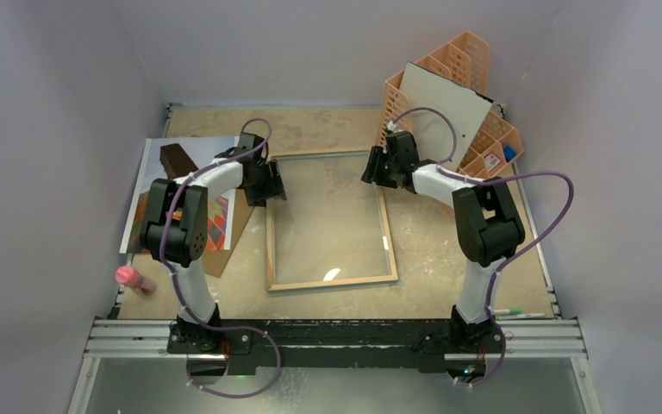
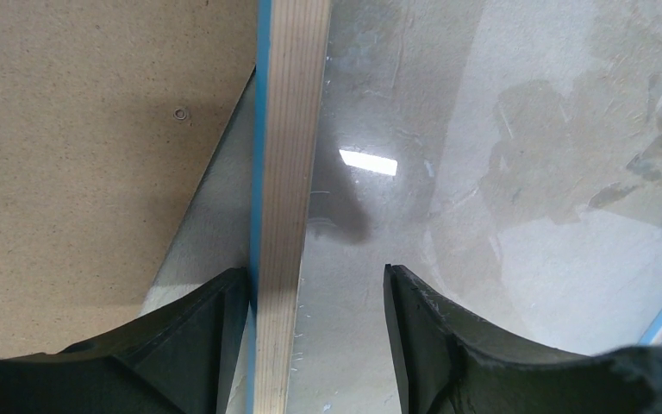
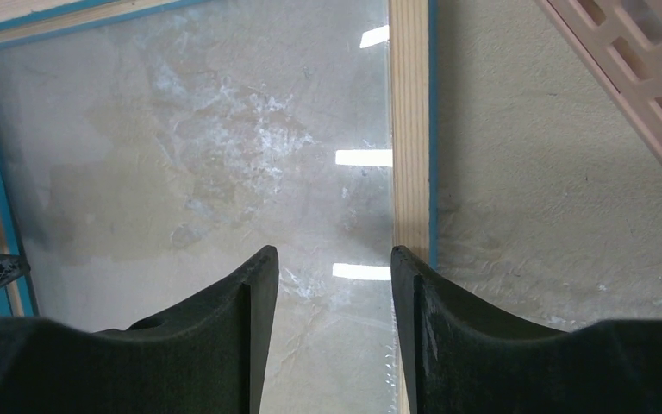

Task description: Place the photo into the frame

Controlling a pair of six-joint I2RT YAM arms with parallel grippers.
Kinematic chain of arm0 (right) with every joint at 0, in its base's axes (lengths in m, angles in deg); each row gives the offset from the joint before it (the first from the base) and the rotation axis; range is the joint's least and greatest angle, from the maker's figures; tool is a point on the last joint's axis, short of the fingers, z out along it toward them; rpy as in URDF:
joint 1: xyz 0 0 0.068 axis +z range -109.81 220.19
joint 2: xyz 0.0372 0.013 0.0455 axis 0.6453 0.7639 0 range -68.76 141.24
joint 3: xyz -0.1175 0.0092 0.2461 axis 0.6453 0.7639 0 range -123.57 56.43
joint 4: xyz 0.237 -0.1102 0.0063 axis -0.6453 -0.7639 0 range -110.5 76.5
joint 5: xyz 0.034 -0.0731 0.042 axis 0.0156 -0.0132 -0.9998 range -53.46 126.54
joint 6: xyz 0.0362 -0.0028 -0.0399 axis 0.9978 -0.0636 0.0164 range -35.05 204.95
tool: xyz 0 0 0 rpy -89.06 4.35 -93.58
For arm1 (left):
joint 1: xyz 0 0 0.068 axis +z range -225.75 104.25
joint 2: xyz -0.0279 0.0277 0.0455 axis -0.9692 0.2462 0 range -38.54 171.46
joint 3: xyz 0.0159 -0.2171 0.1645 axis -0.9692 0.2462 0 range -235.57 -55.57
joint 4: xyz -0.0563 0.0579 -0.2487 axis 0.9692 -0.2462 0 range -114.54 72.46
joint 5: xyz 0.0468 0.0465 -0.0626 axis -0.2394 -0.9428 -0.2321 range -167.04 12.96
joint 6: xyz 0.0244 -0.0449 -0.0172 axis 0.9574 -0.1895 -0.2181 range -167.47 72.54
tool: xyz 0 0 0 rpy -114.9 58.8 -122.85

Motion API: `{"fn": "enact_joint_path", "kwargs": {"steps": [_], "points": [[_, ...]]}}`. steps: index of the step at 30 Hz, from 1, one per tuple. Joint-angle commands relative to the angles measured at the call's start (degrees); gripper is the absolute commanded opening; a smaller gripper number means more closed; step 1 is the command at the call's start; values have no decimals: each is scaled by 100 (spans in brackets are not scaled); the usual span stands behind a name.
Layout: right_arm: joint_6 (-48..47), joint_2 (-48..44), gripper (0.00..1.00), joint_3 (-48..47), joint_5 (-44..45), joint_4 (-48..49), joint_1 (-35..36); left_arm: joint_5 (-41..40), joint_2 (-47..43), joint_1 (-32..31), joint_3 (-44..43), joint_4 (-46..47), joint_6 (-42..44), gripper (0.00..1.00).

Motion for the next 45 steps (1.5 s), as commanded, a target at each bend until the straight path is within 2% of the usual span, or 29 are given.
{"fn": "enact_joint_path", "kwargs": {"steps": [1,7,10,12,13,15,22,25,29,35,40,45], "points": [[1,152,53,142,-857,-25,74,410,127,34,-76,300,117,61],[20,262,53,132,-1060,-31,74,816,178,34,-39,512,150,60],[-17,326,51,149,-563,-107,74,795,178,34,-47,502,160,60],[-79,288,41,219,-152,-125,103,743,177,34,-54,481,167,60],[-152,248,34,257,-102,-113,108,728,178,34,-61,471,179,60],[-252,144,27,304,-123,-87,113,721,179,34,-65,464,186,60],[-469,-81,18,200,-136,-129,135,585,194,43,-118,423,199,60],[-625,-43,16,172,-804,-74,122,576,200,43,-143,428,218,60],[-664,-47,18,225,-1058,107,117,558,150,51,-107,499,221,60],[-428,-436,33,561,-1263,719,109,567,-36,60,63,815,164,63],[-209,-898,46,900,-1170,1181,63,599,-234,93,164,1020,181,70],[-80,-1292,48,1002,-634,1191,22,350,-509,215,236,1070,224,75]]}}
